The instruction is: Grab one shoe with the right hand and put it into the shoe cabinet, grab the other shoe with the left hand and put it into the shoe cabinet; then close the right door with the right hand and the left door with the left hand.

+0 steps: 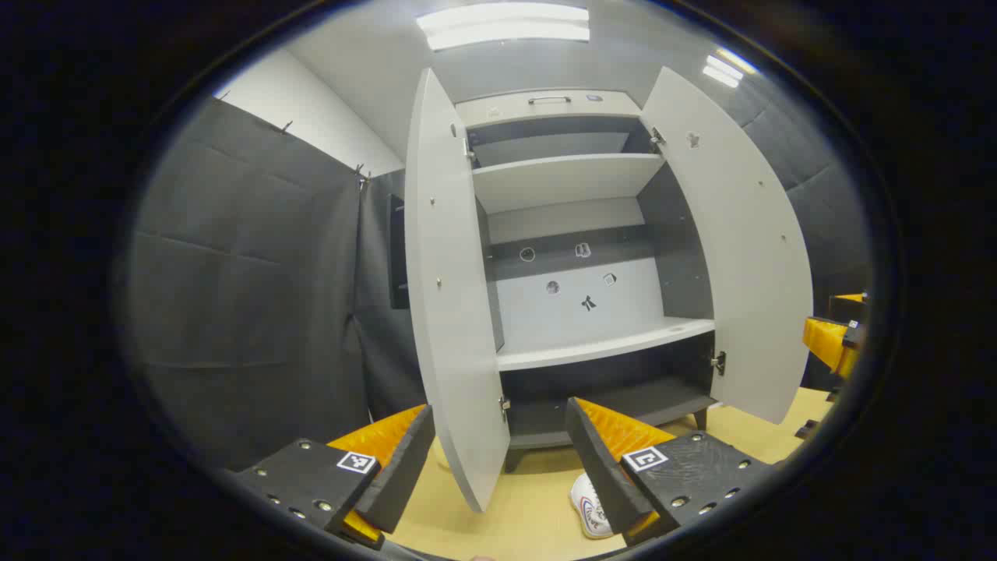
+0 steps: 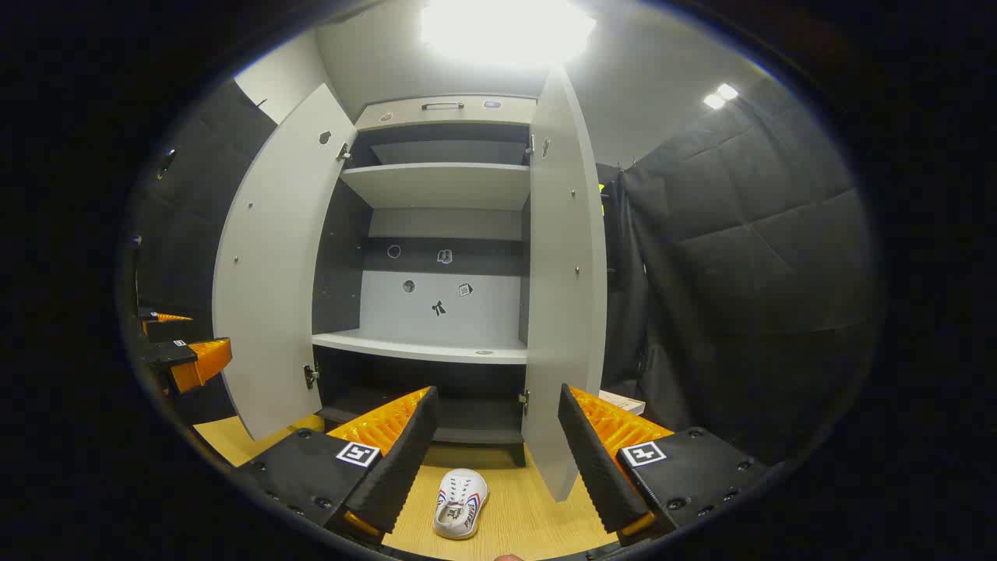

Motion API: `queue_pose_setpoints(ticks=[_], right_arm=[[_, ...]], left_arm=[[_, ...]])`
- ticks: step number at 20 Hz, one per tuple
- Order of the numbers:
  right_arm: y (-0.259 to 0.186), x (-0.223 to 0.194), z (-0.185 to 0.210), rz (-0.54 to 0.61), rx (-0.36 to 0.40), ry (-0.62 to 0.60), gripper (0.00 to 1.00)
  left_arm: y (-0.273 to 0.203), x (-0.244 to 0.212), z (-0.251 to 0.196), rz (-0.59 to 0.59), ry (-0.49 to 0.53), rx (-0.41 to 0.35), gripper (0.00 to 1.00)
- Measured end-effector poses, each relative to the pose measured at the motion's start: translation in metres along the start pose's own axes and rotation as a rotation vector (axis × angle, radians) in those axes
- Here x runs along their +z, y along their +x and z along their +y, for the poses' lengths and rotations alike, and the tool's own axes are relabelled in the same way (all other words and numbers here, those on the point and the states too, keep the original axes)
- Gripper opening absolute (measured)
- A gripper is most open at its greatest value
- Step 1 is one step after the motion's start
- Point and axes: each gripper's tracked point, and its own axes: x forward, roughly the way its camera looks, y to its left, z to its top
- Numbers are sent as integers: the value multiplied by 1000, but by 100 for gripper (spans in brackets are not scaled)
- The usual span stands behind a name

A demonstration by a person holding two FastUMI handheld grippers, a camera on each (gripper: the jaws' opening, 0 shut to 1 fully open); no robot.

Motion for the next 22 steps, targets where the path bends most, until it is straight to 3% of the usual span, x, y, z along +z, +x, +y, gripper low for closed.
queue_pose_setpoints(ticks=[13, 22], right_arm=[[-6, 0, -11, 0, -52, -18, 96], [16, -10, 5, 40, -12, -30, 96]], left_arm=[[0, 0, 13, -11, 24, 1, 100], [1, -6, 25, -2, 36, 17, 99]])
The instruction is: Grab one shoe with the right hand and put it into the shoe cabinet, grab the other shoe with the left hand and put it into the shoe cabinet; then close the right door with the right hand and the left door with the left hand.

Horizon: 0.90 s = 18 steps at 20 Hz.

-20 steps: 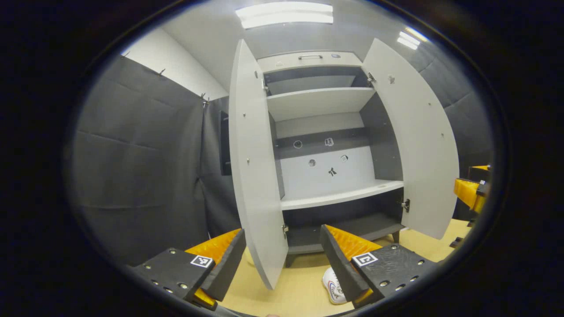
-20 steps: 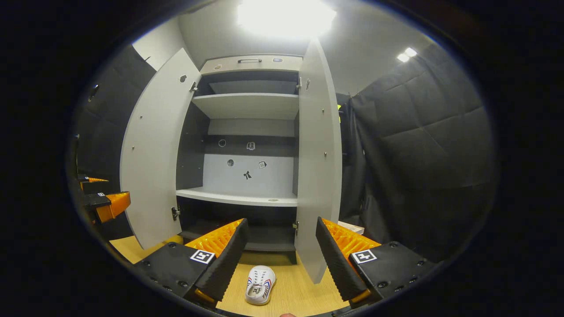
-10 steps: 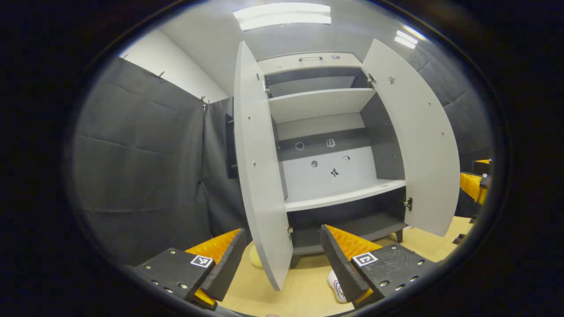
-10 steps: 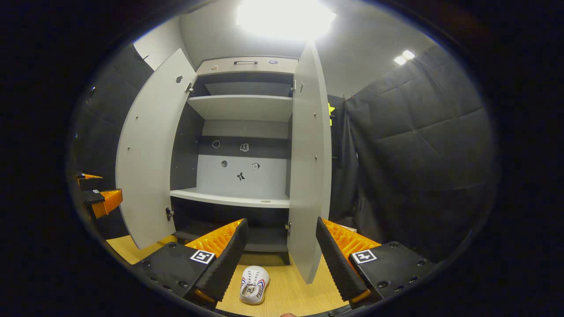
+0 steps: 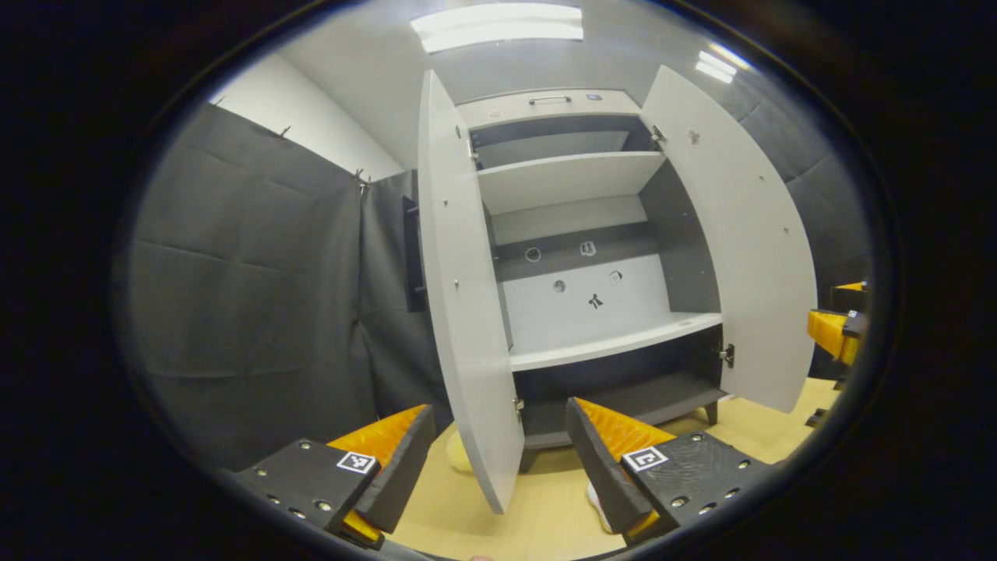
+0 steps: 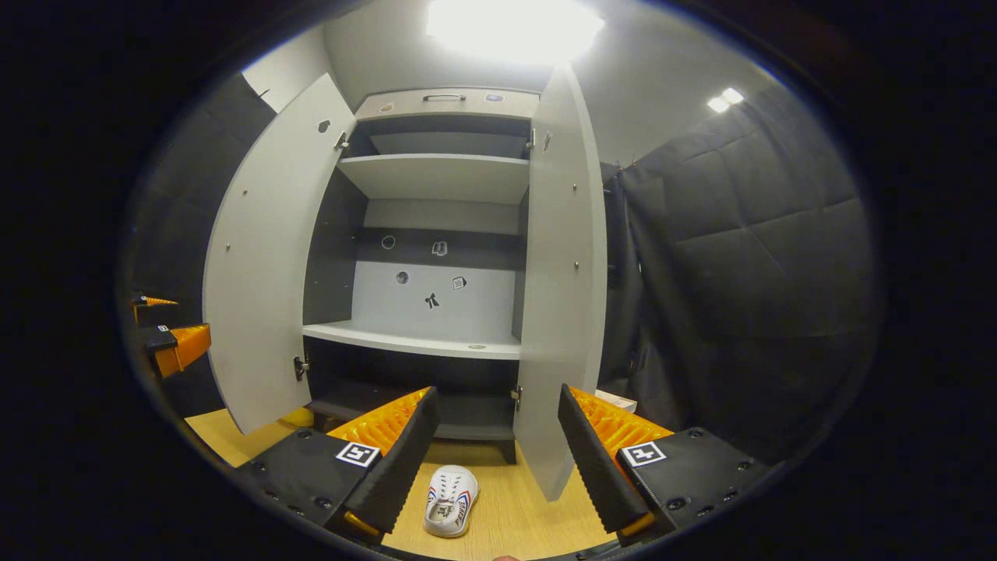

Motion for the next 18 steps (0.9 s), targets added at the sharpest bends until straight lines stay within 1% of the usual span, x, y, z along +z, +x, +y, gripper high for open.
queue_pose_setpoints(ticks=[4, 8, 9, 10, 11, 15, 18], right_arm=[[26, -20, 16, 60, 50, -22, 97], [55, -52, 29, 159, 86, -33, 97], [62, -62, 32, 183, 95, -31, 97], [69, -69, 37, 205, 108, -28, 95], [75, -78, 43, 227, 121, -27, 97], [100, -115, 62, 318, 173, -53, 97], [112, -141, 74, 398, 210, -41, 97]], left_arm=[[0, -5, 10, 17, 12, 25, 99], [-1, -10, 15, 32, 18, 41, 99], [-1, -12, 16, 35, 21, 46, 98], [-1, -12, 18, 39, 22, 50, 99], [-2, -14, 19, 44, 24, 55, 99], [-2, -19, 26, 64, 30, 78, 99], [-3, -24, 31, 83, 37, 99, 100]])
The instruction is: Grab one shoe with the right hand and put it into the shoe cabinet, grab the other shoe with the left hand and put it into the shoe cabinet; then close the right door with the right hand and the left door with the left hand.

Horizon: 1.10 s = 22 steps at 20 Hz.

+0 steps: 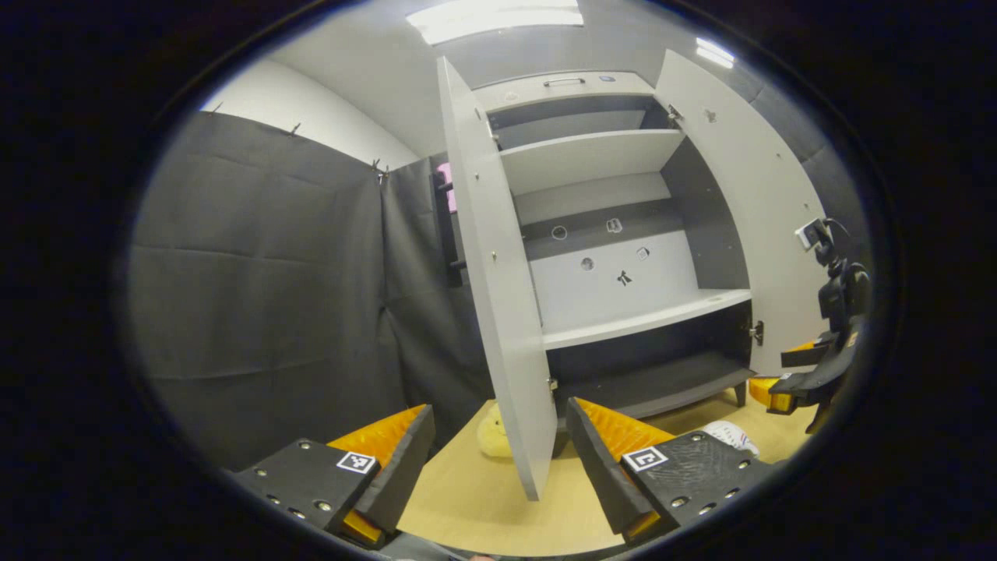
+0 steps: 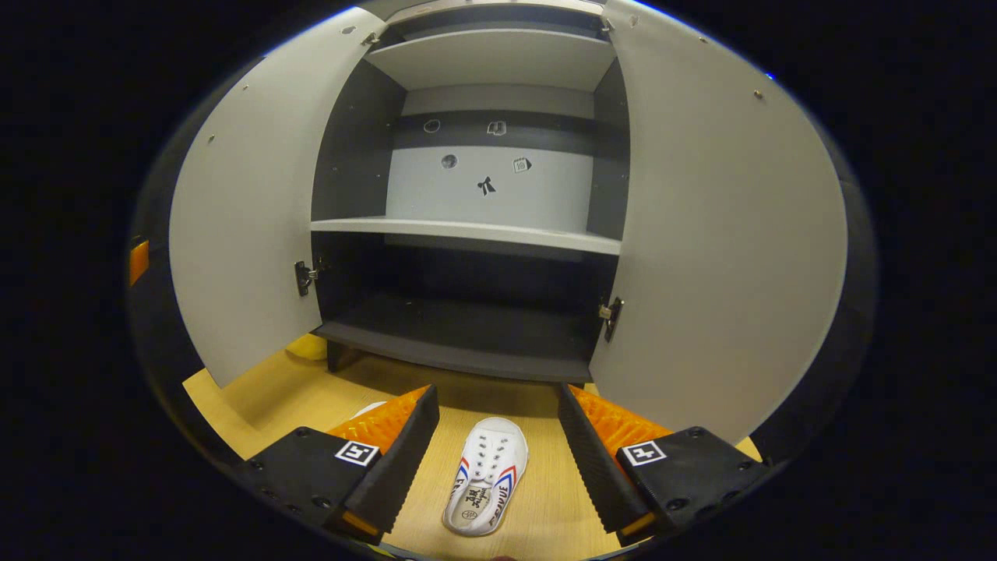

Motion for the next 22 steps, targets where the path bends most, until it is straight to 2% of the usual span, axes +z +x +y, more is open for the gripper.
queue_pose_setpoints(ticks=[6, 8, 9, 11, 13, 14, 16, 19, 20, 22], right_arm=[[36, -46, 25, 145, 88, 29, 98], [44, -67, 37, 220, 125, 42, 98], [49, -78, 38, 256, 127, 45, 96], [56, -97, 41, 313, 124, 44, 98], [61, -113, 40, 358, 117, 22, 98], [63, -119, 40, 377, 116, 6, 98], [67, -133, 42, 418, 126, -17, 98], [72, -152, 49, 501, 150, -23, 98], [73, -156, 46, 524, 133, -26, 98], [80, -160, 43, 544, 104, -15, 89]], left_arm=[[-1, -14, 15, 46, 19, 51, 98], [-1, -19, 16, 63, 23, 60, 100], [-1, -22, 17, 73, 28, 64, 96], [0, -26, 16, 87, 37, 71, 100], [0, -28, 15, 92, 35, 67, 96], [0, -30, 13, 94, 31, 62, 99], [-1, -30, 11, 97, 25, 59, 100], [0, -31, 10, 101, 25, 62, 100], [-1, -32, 11, 103, 25, 63, 98], [-3, -33, 11, 108, 25, 66, 98]])
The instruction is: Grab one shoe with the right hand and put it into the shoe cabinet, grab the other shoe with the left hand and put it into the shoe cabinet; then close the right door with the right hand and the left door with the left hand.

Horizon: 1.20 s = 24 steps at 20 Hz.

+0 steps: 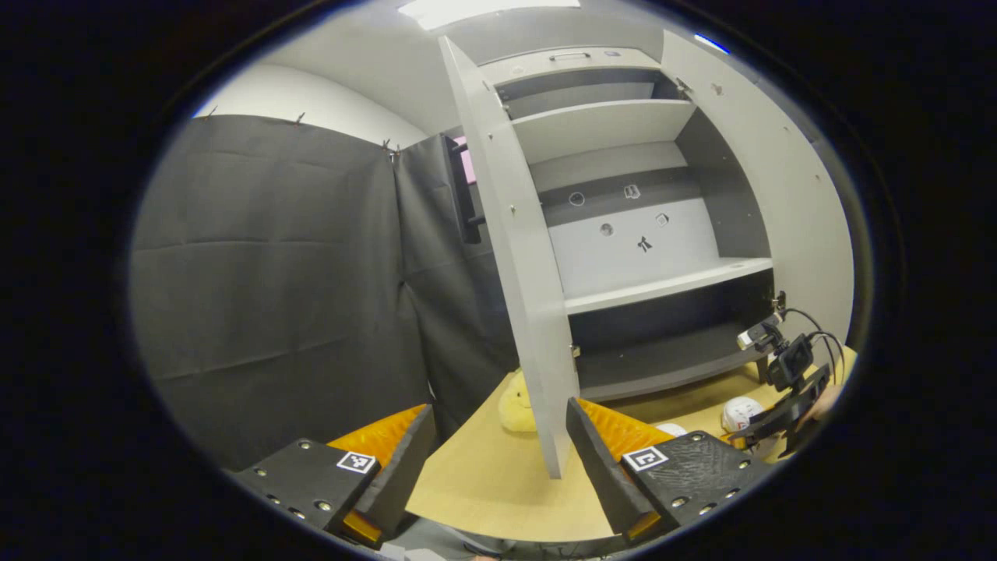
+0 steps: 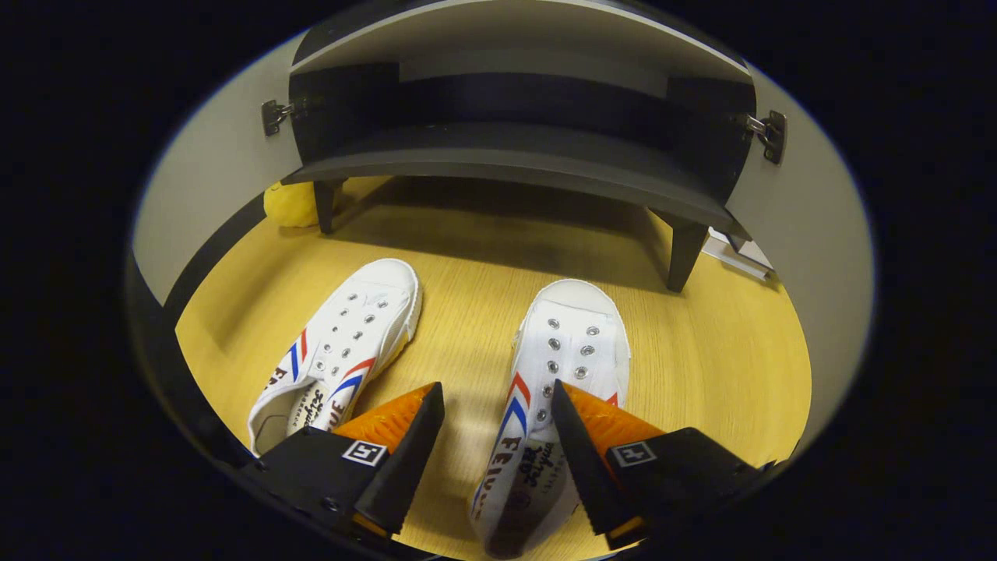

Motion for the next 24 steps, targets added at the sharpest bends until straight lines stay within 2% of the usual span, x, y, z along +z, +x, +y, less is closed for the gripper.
queue_pose_setpoints(ticks=[4, 5, 7, 8, 9, 10, 11, 19, 24], right_arm=[[6, -1, -12, 27, -73, 18, 57], [4, -1, -14, 25, -82, 25, 40], [5, -1, -14, 27, -68, 32, 33], [14, 0, -16, 31, -55, 63, 33], [7, 1, -13, 36, -39, 72, 12], [-1, 0, -15, 34, -41, 108, 15], [4, -1, -13, 36, -35, 106, 2], [-24, 19, -31, -30, -21, 173, 2], [-55, 48, -38, -112, 0, 204, 2]], left_arm=[[0, 0, 2, 1, -2, 8, 100], [0, 1, 3, 0, -3, 9, 100], [-3, 1, 4, -3, -5, 11, 100], [-3, 1, 3, -4, -6, 9, 100], [-2, 2, 2, -7, -6, 8, 100], [-4, 2, 2, -9, -6, 7, 98], [-5, 3, 1, -11, -7, 4, 98], [-12, 8, -10, -29, -9, -28, 100], [-15, 14, -24, -47, -7, -62, 98]])
